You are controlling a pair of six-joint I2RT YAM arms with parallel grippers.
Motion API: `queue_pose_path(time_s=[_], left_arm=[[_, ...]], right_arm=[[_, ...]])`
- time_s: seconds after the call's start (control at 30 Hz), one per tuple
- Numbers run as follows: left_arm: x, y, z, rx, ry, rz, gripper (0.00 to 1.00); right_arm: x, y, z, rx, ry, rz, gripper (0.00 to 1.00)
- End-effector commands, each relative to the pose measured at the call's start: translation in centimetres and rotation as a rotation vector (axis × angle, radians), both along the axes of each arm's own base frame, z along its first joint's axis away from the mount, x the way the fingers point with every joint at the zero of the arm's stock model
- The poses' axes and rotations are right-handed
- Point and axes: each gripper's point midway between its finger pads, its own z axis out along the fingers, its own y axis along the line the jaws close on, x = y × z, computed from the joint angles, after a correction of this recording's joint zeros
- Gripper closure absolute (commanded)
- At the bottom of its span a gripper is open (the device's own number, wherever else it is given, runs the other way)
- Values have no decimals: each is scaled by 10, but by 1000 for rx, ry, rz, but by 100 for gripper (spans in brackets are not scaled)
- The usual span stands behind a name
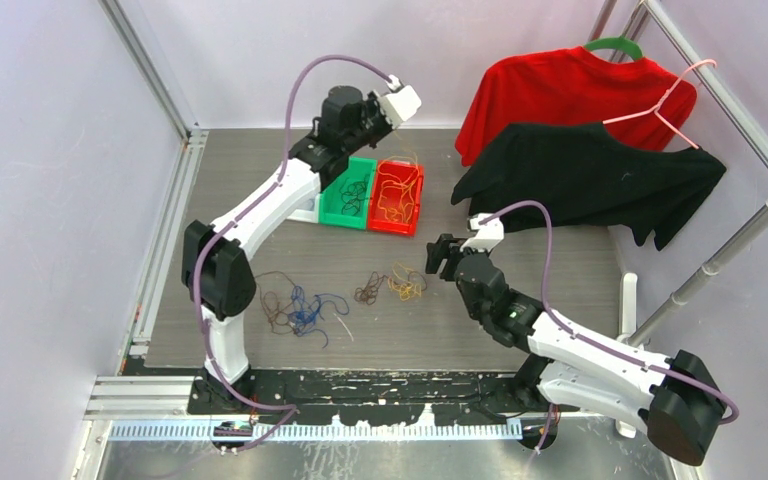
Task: Untangle the cables
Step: Place the cable in the bin.
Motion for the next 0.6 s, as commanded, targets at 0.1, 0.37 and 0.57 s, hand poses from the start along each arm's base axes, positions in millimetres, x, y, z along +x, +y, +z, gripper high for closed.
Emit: queue_pose_path(time_s=[0.1, 0.37, 0.57], left_arm=[[3, -19, -44, 93, -11, -17, 100], [4, -24, -111, 312, 33, 19, 100], [4, -15, -139, 403, 65, 50, 100]], right_arm=[[2, -13, 20, 59, -48, -65, 29], [1, -25, 20, 58, -48, -98, 29], [3, -31, 16, 62, -38, -114, 28]])
